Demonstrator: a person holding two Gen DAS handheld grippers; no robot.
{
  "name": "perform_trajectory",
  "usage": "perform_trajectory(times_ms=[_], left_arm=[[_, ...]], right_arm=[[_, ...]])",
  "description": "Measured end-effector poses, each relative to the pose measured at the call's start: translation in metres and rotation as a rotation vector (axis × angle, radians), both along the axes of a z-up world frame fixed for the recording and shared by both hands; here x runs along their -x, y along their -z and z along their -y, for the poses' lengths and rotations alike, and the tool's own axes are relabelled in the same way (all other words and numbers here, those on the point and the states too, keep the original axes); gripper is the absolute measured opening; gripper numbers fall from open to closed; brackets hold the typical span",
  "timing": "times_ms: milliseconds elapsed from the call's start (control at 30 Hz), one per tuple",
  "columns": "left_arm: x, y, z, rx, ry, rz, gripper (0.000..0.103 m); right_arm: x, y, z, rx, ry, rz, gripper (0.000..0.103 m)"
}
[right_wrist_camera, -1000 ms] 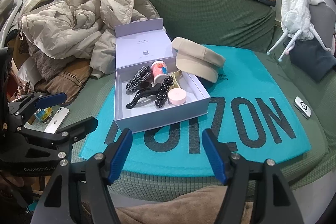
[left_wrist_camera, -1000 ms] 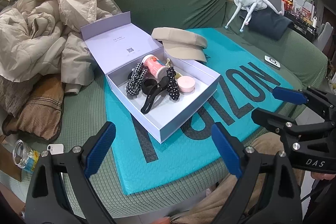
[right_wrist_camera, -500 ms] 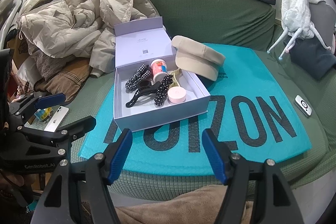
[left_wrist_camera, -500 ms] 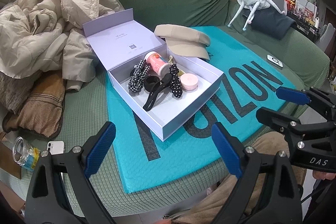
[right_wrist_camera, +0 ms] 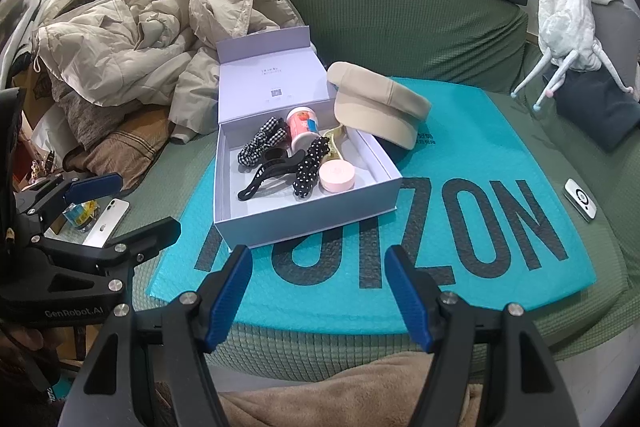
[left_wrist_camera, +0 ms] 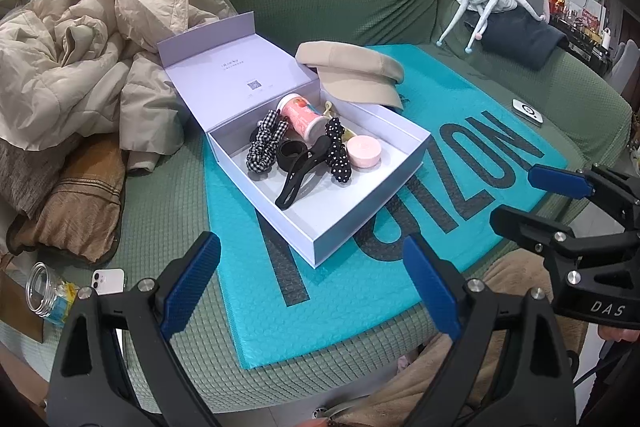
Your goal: Organize objects
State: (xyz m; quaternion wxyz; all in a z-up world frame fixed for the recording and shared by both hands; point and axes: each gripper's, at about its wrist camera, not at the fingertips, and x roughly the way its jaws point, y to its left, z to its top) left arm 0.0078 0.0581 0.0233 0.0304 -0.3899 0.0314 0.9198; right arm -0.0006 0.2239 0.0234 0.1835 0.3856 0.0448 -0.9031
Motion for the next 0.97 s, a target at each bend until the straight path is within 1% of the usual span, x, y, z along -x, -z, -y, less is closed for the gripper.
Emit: perform_trajectory(times_ms=[700,967], left_arm=[[0.008,0.008,-0.005,0.019,0.000,0.031,0.092],[0.010,0.009,-0.009,0.010,0.014,0.028,0.092]], right_arm=[[0.006,0.009,-0.005,0.016,0.010,0.029,0.070],[0.008,0.012,-0.008,0.024,0.013,0.036,0.070]])
